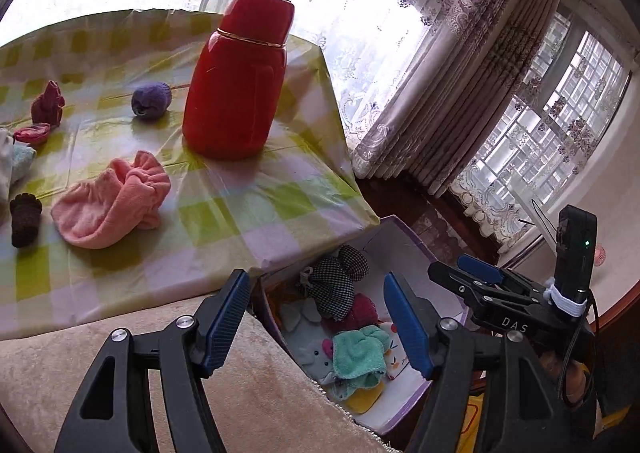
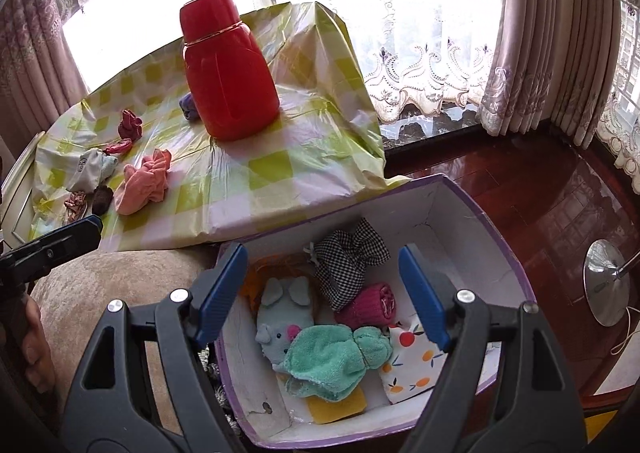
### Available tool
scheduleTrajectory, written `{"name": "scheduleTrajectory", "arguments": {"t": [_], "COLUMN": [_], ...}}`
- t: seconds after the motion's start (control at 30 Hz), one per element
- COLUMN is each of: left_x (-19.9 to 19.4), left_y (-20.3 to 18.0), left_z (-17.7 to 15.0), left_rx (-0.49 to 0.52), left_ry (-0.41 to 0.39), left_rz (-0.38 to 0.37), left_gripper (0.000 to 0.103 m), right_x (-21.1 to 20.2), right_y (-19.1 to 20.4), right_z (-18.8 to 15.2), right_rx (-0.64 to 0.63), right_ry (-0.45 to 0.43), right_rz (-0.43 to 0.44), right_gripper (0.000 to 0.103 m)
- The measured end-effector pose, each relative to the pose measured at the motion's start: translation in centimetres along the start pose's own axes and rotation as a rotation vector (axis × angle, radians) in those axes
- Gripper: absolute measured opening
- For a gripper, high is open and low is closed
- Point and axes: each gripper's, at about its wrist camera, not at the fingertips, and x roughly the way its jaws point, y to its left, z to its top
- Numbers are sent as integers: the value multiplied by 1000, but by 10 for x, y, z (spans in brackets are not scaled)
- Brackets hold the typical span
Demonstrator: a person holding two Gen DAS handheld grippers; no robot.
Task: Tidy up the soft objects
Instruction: 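Lower the green towel into the white box and open the left tool, then move both open tools back over the items on the bed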
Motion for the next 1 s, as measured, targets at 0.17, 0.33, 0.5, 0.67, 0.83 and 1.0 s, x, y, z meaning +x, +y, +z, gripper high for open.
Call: {"name": "scheduleTrajectory", "arguments": {"t": [0.17, 0.33, 0.5, 0.67, 0.83, 1.0], "left_x": [-24, -47, -66, -85, -98, -102], "left_y": [46, 96, 148, 194, 234, 264], "left_z": [1, -1, -8, -14, -19, -18], "left_rx": [-102, -210, -319, -406, -479, -531], "left_ry": [-56, -108, -142, -167, -186, -194], "left_rz": [83, 172, 273, 372, 443, 477], "left_gripper": [70, 69, 65, 63, 63, 61], "right_x": [12, 24, 40, 60, 86, 108], "right_y": [45, 85, 123, 152, 182, 211], "right_z": [2, 9, 13, 18, 23, 29], "right_rx": [-91, -148, -207, -213, -233, -273], "right_ry": [27, 39, 51, 78, 108, 126], "right_rz": [52, 134, 175, 220, 219, 214], "right_gripper": [80, 80, 80, 82, 83, 84]}}
